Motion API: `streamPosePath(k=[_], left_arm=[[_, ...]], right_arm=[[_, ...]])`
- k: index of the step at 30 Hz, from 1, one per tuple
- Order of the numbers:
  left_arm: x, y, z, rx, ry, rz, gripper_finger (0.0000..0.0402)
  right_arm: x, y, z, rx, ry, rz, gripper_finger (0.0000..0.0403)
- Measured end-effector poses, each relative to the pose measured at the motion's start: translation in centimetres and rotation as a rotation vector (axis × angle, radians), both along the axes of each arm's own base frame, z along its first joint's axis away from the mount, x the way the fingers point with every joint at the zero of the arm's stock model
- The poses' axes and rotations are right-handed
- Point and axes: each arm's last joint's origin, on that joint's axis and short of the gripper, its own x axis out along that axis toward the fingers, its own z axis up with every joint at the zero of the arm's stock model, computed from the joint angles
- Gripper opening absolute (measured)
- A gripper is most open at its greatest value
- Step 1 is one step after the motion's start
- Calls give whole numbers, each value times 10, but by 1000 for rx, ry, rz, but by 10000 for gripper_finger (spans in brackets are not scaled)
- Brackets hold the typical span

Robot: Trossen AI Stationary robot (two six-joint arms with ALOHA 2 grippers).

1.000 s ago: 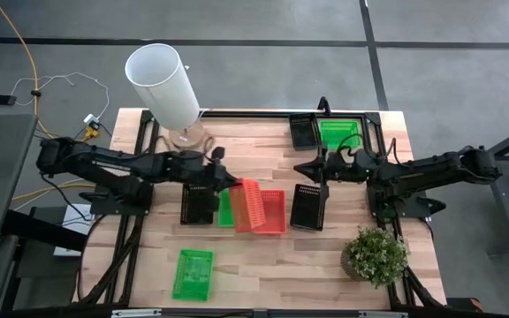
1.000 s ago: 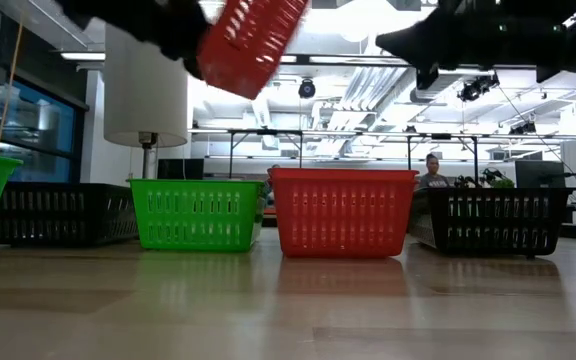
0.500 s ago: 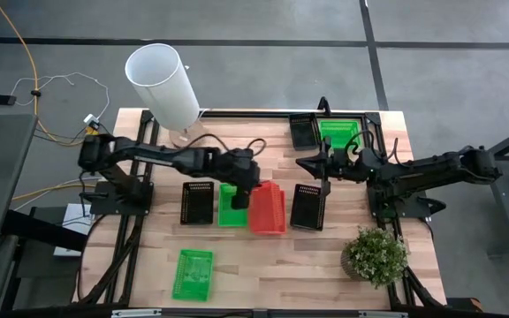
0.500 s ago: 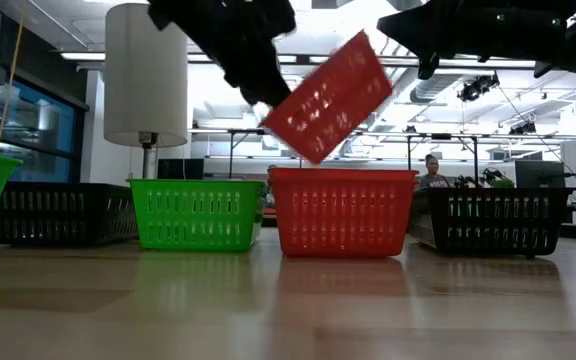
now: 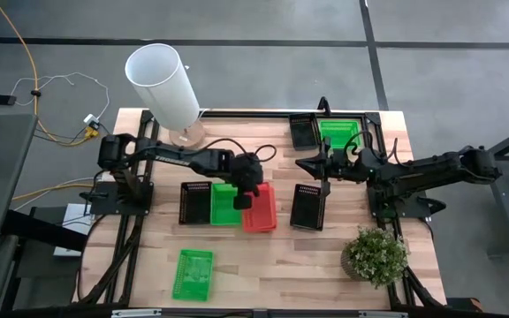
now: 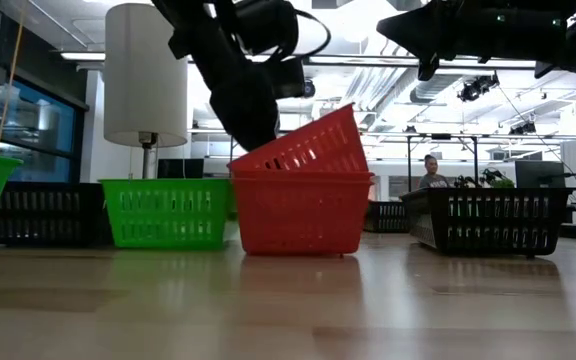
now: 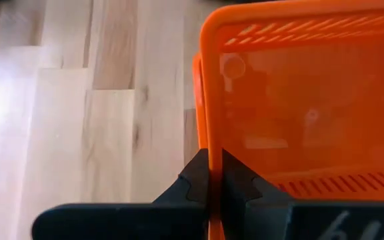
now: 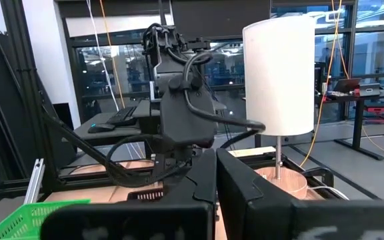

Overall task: Stack baskets by color
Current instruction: Stack the bottom orange bin on top of the top orange bins

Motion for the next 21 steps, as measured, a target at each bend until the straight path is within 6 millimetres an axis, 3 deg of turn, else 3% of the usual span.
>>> streamPosePath(k=[13, 21], left_arm=[[0, 0, -2, -1, 6, -5, 5], [0, -1, -2, -1, 11, -27, 83]], right_arm=[[0, 0, 0, 0, 0, 0, 0], [0, 0, -1, 0, 9, 0, 0]])
